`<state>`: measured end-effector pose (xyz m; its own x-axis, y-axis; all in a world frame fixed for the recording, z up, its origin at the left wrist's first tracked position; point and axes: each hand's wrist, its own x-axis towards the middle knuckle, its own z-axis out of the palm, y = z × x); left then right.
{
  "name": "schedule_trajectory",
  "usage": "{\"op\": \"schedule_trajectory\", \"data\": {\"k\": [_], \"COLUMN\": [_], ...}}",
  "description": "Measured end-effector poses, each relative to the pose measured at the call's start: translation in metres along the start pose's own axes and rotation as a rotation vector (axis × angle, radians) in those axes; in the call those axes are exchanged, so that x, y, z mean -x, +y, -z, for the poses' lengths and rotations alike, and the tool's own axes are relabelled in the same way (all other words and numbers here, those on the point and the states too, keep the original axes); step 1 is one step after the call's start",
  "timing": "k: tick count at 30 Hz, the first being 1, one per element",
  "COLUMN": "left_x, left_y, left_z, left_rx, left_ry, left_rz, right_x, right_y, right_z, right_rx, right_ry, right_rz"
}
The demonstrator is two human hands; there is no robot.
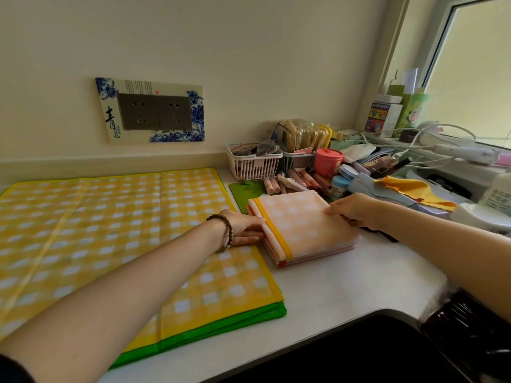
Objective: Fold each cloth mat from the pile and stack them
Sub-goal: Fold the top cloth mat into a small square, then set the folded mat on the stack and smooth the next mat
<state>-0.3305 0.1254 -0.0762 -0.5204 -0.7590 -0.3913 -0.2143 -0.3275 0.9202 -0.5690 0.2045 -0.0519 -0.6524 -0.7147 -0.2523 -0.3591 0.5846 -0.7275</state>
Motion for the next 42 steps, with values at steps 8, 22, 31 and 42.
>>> {"op": "schedule_trajectory", "data": {"k": [8, 22, 31, 42], "left_x": [0.005, 0.066, 0.132, 0.202], "left_y": [-0.002, -0.018, -0.067, -0.115], "left_z": [0.004, 0.101, 0.192, 0.254], "left_rx": [0.034, -0.324, -0.763, -1.078], "left_ry": [-0.002, 0.111, 0.202, 0.080], "left_rz": [-0.011, -0.316, -0.348, -0.397], "right_x": [0.002, 0.108, 0.168, 0.227], "right_y": [-0.003, -0.088, -0.092, -0.073], "right_z": [0.001, -0.058, -0.185, -0.253], "right_rx": [0.053, 0.251, 0.261, 0.395], "right_ry": [-0.006, -0.153, -0.405, -0.543], "right_rz": [0.027, 0.619, 0.807, 1.005]}}
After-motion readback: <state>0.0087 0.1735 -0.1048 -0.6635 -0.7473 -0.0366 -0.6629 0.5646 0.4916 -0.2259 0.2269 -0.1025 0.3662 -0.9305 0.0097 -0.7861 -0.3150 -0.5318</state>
